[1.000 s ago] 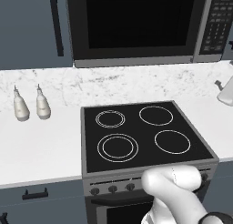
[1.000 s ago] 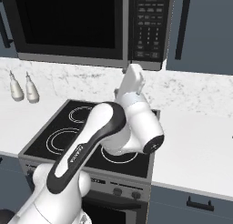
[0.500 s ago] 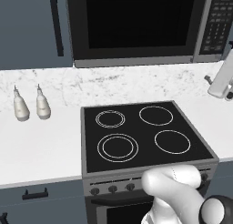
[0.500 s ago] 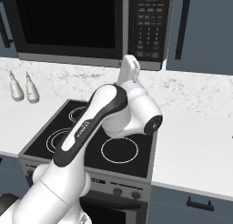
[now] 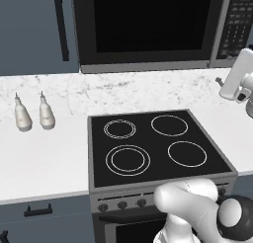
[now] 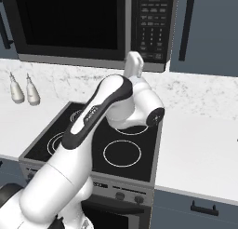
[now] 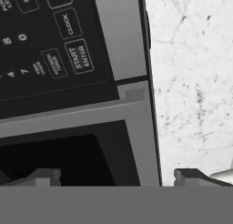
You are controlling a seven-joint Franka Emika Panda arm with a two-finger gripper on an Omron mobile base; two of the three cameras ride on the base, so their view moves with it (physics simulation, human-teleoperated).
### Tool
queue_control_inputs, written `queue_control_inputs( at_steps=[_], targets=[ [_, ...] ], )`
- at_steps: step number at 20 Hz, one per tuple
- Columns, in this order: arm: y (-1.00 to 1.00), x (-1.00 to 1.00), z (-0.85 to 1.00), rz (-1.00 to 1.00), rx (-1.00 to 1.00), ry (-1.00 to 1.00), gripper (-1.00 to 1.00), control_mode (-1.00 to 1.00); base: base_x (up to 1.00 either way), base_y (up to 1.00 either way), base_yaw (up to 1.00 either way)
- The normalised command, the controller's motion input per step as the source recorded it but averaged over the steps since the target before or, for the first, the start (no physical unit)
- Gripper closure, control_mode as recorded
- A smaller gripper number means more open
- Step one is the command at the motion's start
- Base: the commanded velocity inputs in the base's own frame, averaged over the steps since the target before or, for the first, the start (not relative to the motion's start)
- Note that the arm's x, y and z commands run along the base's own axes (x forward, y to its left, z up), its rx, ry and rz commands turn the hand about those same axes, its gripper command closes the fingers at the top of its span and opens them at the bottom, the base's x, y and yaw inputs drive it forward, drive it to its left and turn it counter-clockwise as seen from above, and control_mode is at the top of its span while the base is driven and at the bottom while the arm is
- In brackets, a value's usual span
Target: Pick the lemon wedge from the sink and place it in the bowl. Then pick the bowl and place it in the microwave. Then close the microwave door and press the start button.
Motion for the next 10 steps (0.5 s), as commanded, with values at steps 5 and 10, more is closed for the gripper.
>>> queue_control_inputs(
  at_steps=[5, 10],
  targets=[
    [-0.29, 0.18, 0.00, -0.10, 0.00, 0.02, -1.00, -1.00, 0.00, 0.00, 0.00],
    [-0.21, 0.18, 0.00, -0.11, 0.00, 0.01, -1.00, -1.00, 0.00, 0.00, 0.00]
  ],
)
